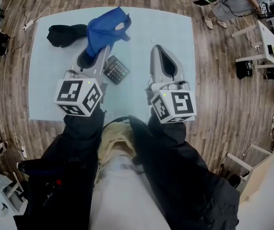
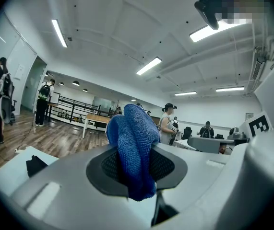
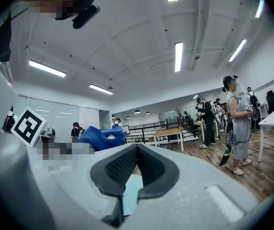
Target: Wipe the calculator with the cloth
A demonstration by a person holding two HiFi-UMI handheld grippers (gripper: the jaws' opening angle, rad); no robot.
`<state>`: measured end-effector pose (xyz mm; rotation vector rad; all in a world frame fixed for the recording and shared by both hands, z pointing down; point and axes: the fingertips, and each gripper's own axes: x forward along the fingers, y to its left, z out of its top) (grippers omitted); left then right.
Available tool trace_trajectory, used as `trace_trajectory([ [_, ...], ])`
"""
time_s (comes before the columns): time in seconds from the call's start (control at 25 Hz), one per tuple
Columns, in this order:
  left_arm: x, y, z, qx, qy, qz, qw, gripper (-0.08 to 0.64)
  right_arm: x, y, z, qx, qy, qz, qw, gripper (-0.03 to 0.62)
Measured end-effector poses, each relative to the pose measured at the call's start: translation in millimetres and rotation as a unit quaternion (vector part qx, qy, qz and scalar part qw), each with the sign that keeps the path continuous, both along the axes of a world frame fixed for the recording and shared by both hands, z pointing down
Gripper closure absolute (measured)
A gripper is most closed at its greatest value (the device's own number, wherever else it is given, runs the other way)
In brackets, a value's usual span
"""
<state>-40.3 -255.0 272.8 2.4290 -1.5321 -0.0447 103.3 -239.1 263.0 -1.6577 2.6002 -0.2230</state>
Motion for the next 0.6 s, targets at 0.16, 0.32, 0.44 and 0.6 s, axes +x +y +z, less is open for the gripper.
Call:
trace_trajectory([
  [0.16,2.9,0.7,-0.3,-0.001,0.000,0.003,1.0000,0.466,1.8,1.2,-0.2,-0.002,0.001,0.002,1.000,0.598],
  [0.32,2.3,0.2,0.2,-0.001,0.000,0.004,1.0000,0.466,0.2,1.2,3.3,-0.004,0.001,-0.001,1.000,0.598],
  [0.44,1.7,0.0,1.4,-0.002,0.000,0.003,1.0000,0.466,-0.5,1.1,4.5,-0.005,0.002,-0.002,1.000,0.598],
  [0.6,0.9,1.1,2.2,-0.003,0.000,0.003,1.0000,0.466,0.1,2.0,5.7,-0.006,0.001,-0.002,1.000,0.598],
])
